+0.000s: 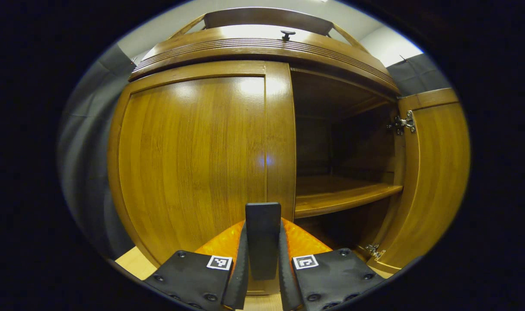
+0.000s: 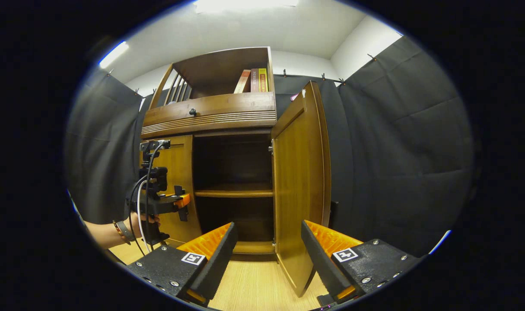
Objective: Open the right door of the double-door shoe cabinet with the right hand, and open the left door with the left hand.
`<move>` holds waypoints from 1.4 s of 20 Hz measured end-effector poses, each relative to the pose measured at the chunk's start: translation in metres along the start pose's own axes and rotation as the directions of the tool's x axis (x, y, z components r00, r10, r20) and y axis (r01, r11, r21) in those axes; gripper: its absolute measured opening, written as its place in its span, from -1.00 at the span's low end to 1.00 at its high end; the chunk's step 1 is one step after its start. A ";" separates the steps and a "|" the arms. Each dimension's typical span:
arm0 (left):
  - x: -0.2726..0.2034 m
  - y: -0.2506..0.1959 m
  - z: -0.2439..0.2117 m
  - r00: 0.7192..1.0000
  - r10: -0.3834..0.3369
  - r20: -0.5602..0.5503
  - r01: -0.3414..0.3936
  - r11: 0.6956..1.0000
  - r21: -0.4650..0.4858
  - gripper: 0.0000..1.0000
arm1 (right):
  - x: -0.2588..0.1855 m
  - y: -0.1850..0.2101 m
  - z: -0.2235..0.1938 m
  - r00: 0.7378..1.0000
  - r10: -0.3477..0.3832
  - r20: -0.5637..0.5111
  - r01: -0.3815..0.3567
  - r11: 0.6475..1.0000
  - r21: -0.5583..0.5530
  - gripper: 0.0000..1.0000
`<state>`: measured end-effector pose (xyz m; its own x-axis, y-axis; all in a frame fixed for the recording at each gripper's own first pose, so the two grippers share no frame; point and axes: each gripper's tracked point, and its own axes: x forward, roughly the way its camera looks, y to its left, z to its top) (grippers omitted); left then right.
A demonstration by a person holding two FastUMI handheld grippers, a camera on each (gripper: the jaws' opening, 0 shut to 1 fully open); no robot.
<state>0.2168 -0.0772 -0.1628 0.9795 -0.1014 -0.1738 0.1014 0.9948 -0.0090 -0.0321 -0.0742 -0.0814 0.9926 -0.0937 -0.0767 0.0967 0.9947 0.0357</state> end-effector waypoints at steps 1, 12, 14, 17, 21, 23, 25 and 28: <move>0.001 0.001 -0.001 1.000 -0.001 -0.006 0.001 1.000 0.003 -0.33 | -0.001 0.000 -0.001 1.000 0.001 -0.003 -0.001 1.000 -0.004 0.83; -0.024 0.002 0.001 0.999 0.030 -0.028 -0.029 0.999 0.032 -0.33 | -0.021 0.008 0.003 1.000 0.003 -0.002 -0.003 1.000 -0.010 0.83; -0.040 0.004 0.003 0.999 0.030 -0.019 -0.029 0.999 0.042 -0.33 | -0.023 0.010 0.003 1.000 0.005 -0.003 -0.005 1.000 -0.007 0.83; -0.068 0.010 0.006 0.999 0.036 -0.009 -0.035 0.999 0.041 -0.33 | -0.026 0.014 0.000 1.000 0.010 -0.009 -0.010 1.000 -0.011 0.83; -0.108 0.026 0.007 0.998 0.068 -0.013 -0.068 0.998 0.019 -0.34 | -0.029 0.026 -0.002 0.999 0.036 -0.015 -0.036 0.999 0.006 0.84; -0.134 0.037 0.009 0.996 0.084 -0.011 -0.084 0.996 0.026 -0.34 | -0.029 0.028 -0.005 0.999 0.045 -0.028 -0.046 0.999 -0.008 0.84; -0.159 0.053 0.012 0.994 0.109 0.000 -0.109 0.993 0.039 -0.34 | -0.028 0.033 -0.007 0.998 0.062 -0.031 -0.063 0.998 -0.023 0.84; -0.196 0.084 0.015 0.989 0.144 0.005 -0.145 0.988 0.059 -0.39 | -0.025 0.043 -0.009 0.995 0.089 -0.037 -0.090 0.995 -0.031 0.84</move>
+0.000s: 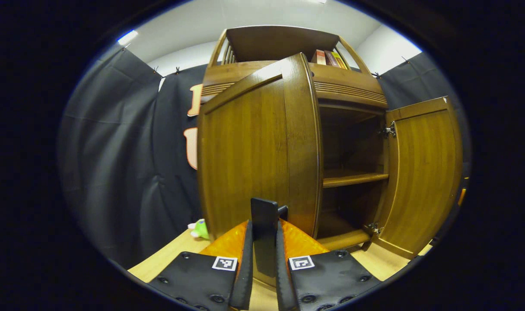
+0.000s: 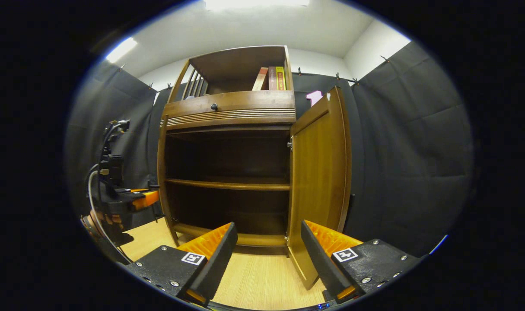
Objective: Open the right door of the double-door shoe cabinet with the right hand, and open the left door with the left hand.
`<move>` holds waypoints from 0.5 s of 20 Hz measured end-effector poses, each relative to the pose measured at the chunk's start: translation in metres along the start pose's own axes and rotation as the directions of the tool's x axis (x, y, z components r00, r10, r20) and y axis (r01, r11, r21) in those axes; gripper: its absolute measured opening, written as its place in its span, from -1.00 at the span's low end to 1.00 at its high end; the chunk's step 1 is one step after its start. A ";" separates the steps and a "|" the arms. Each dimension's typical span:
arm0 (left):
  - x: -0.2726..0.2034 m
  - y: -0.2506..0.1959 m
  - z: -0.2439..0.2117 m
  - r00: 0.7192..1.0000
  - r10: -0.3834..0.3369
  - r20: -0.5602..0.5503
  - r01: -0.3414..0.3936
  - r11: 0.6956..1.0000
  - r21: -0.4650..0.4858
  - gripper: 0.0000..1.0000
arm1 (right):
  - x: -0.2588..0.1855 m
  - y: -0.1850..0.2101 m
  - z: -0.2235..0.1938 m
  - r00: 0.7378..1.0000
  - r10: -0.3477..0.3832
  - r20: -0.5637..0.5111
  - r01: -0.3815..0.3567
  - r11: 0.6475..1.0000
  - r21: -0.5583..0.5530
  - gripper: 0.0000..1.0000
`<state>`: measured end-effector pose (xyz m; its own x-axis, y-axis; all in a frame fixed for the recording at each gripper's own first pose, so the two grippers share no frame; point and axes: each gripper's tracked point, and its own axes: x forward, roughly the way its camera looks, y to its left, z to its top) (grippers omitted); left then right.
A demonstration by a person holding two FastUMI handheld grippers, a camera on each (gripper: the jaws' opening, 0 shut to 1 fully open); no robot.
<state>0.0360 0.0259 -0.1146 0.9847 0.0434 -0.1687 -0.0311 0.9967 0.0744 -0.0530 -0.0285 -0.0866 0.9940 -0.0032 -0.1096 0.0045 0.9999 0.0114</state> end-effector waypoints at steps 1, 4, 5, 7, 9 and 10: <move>-0.010 0.015 0.000 1.000 0.012 -0.001 -0.012 1.000 0.001 -0.42 | 0.002 0.004 -0.001 1.000 0.012 -0.005 -0.012 1.000 -0.003 0.84; -0.028 0.053 0.001 0.999 0.052 0.004 -0.052 0.999 0.011 -0.54 | 0.007 0.019 -0.005 0.999 0.043 -0.025 -0.044 0.999 -0.017 0.84; -0.033 0.061 0.002 0.998 0.058 0.005 -0.058 0.998 0.015 -0.57 | 0.009 0.024 -0.006 0.998 0.051 -0.027 -0.052 0.999 -0.017 0.84; -0.038 0.083 0.003 0.998 0.062 0.003 -0.062 0.998 0.007 -0.65 | 0.012 0.035 -0.004 0.998 0.054 -0.019 -0.054 0.998 -0.007 0.84; -0.039 0.105 0.010 0.998 0.062 0.023 -0.062 0.998 0.010 -0.65 | 0.013 0.045 0.000 0.998 0.058 -0.004 -0.058 0.998 0.012 0.83; -0.040 0.116 0.006 0.998 0.066 0.011 -0.066 0.998 0.021 -0.67 | 0.014 0.049 0.001 0.998 0.056 0.002 -0.056 0.998 0.017 1.00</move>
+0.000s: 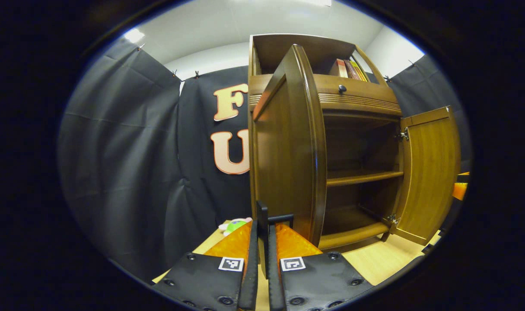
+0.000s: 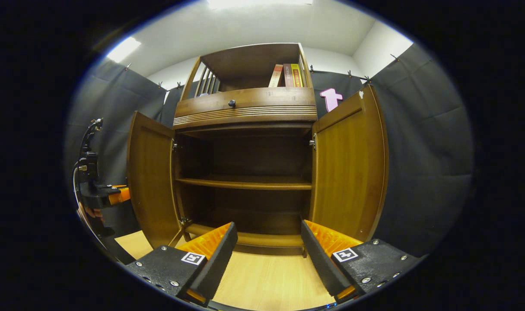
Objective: Open the right door of the double-door shoe cabinet with the right hand, and open the left door with the left hand.
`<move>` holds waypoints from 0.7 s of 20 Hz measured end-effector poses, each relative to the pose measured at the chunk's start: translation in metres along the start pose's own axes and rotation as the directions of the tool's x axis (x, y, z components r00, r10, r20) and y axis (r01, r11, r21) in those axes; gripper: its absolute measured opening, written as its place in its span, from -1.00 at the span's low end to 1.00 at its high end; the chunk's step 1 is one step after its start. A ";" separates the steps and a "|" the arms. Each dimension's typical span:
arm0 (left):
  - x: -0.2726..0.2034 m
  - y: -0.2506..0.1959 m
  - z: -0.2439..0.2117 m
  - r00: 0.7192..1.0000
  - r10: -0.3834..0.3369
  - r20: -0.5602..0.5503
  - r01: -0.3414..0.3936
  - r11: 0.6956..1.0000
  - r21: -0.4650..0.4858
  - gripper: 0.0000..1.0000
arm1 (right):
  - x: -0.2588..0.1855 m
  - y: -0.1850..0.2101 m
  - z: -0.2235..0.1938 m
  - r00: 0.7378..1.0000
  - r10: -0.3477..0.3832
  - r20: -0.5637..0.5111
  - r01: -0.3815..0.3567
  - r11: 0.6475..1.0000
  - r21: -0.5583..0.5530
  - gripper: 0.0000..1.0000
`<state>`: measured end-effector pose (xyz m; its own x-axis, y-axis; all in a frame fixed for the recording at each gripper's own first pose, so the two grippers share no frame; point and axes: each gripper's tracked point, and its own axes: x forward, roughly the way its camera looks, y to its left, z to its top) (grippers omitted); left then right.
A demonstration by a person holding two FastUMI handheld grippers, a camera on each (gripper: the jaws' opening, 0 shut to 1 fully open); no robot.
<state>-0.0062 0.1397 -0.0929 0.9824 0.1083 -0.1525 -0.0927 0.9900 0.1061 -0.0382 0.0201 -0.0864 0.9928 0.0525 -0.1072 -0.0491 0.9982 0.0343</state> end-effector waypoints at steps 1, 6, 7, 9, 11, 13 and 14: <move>0.001 0.011 0.001 1.000 0.009 0.007 -0.009 1.000 0.012 -0.63 | 0.001 0.002 0.001 1.000 -0.005 0.003 0.005 1.000 0.002 1.00; 0.007 0.041 0.000 0.996 -0.083 0.015 0.083 0.996 -0.018 -0.85 | 0.005 0.013 0.001 0.999 -0.045 0.001 0.045 0.999 -0.014 1.00; 0.007 0.046 -0.001 0.994 -0.109 0.016 0.109 0.994 -0.017 -0.85 | 0.005 0.016 0.001 0.999 -0.054 0.003 0.054 0.998 -0.020 1.00; 0.013 0.057 -0.001 0.989 -0.146 0.019 0.147 0.989 -0.024 -0.85 | 0.006 0.024 0.003 0.997 -0.072 0.010 0.072 0.997 -0.032 0.83; 0.015 0.068 -0.002 0.982 -0.186 0.023 0.186 0.982 -0.024 -0.79 | 0.006 0.031 0.002 0.996 -0.088 0.013 0.089 0.995 -0.041 0.83; 0.017 0.076 -0.002 0.975 -0.220 0.025 0.221 0.975 -0.028 -0.85 | 0.005 0.039 0.001 0.995 -0.101 0.015 0.101 0.994 -0.049 1.00; 0.017 0.080 -0.003 0.972 -0.234 0.026 0.235 0.972 -0.028 -0.85 | 0.005 0.043 0.000 0.994 -0.105 0.016 0.105 0.993 -0.052 1.00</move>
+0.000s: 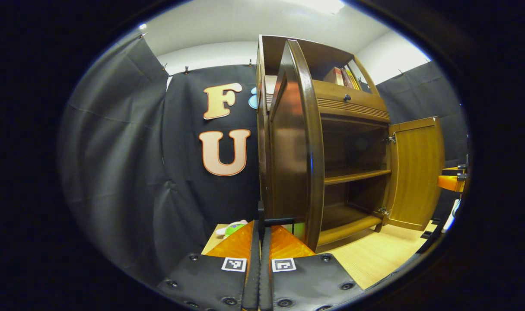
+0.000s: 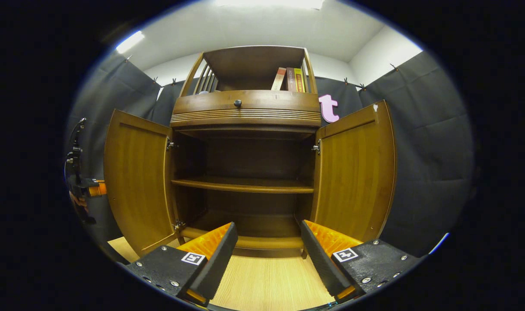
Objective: Open the right door of the double-door shoe cabinet with the right hand, and open the left door with the left hand.
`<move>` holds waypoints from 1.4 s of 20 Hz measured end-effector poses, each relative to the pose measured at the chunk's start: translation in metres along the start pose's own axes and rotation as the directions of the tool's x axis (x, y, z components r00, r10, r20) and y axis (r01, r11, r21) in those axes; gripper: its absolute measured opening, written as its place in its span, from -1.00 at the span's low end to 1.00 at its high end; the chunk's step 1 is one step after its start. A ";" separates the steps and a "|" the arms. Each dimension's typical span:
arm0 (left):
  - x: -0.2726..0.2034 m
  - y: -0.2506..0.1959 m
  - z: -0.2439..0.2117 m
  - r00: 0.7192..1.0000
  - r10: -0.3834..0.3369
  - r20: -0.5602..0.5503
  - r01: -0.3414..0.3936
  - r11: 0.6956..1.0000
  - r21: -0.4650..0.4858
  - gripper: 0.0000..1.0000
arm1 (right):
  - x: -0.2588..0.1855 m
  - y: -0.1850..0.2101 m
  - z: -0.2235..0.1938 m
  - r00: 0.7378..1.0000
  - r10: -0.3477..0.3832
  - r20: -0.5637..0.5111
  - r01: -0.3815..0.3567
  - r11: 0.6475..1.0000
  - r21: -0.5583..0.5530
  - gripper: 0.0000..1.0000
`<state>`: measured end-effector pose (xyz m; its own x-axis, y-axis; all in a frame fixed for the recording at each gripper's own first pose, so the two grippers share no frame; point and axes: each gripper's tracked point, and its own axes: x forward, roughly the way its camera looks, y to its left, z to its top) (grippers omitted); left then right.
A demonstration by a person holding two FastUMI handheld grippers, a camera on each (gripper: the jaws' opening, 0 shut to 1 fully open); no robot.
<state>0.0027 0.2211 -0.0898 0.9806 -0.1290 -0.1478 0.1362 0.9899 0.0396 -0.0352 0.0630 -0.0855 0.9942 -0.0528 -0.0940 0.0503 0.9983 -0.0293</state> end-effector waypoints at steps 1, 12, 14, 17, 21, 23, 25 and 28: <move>0.000 0.002 -0.001 1.000 -0.015 0.000 0.015 1.000 -0.002 -0.74 | 0.000 0.003 0.000 1.000 -0.004 -0.001 0.004 1.000 -0.001 1.00; -0.004 0.010 -0.001 0.997 -0.072 0.010 0.071 0.997 0.042 -0.77 | 0.003 0.014 0.001 1.000 0.011 0.005 -0.011 1.000 0.003 1.00; -0.013 0.011 0.001 0.998 -0.057 0.007 0.056 0.998 0.039 -0.77 | 0.004 0.008 0.001 1.000 0.014 0.006 -0.014 1.000 0.010 0.83; -0.049 0.015 0.007 1.000 0.000 0.008 -0.001 1.000 0.029 -0.77 | 0.008 -0.001 0.000 1.000 0.031 0.002 -0.031 0.999 0.019 0.84; -0.082 -0.021 0.041 0.998 0.025 0.051 -0.026 0.999 0.023 -0.75 | 0.015 -0.011 -0.002 0.997 0.076 -0.005 -0.076 0.997 0.028 0.84; -0.082 -0.056 0.052 0.998 0.010 0.068 -0.010 1.000 0.006 -0.75 | 0.018 -0.015 -0.001 0.995 0.104 -0.005 -0.103 0.994 0.037 0.84; -0.077 -0.090 0.060 0.997 -0.005 0.074 0.006 1.000 -0.009 -0.75 | 0.018 -0.022 0.001 0.992 0.124 -0.001 -0.124 0.991 0.042 0.84; -0.062 -0.144 0.074 0.993 -0.018 0.114 0.020 1.000 -0.013 -0.75 | 0.015 -0.039 0.004 0.991 0.135 0.009 -0.135 0.990 0.049 0.84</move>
<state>-0.0677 0.0821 -0.0134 0.9877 -0.1528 -0.0345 0.1537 0.9878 0.0243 -0.0219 0.0229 -0.0818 0.9927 0.0825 -0.0884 -0.0799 0.9963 0.0324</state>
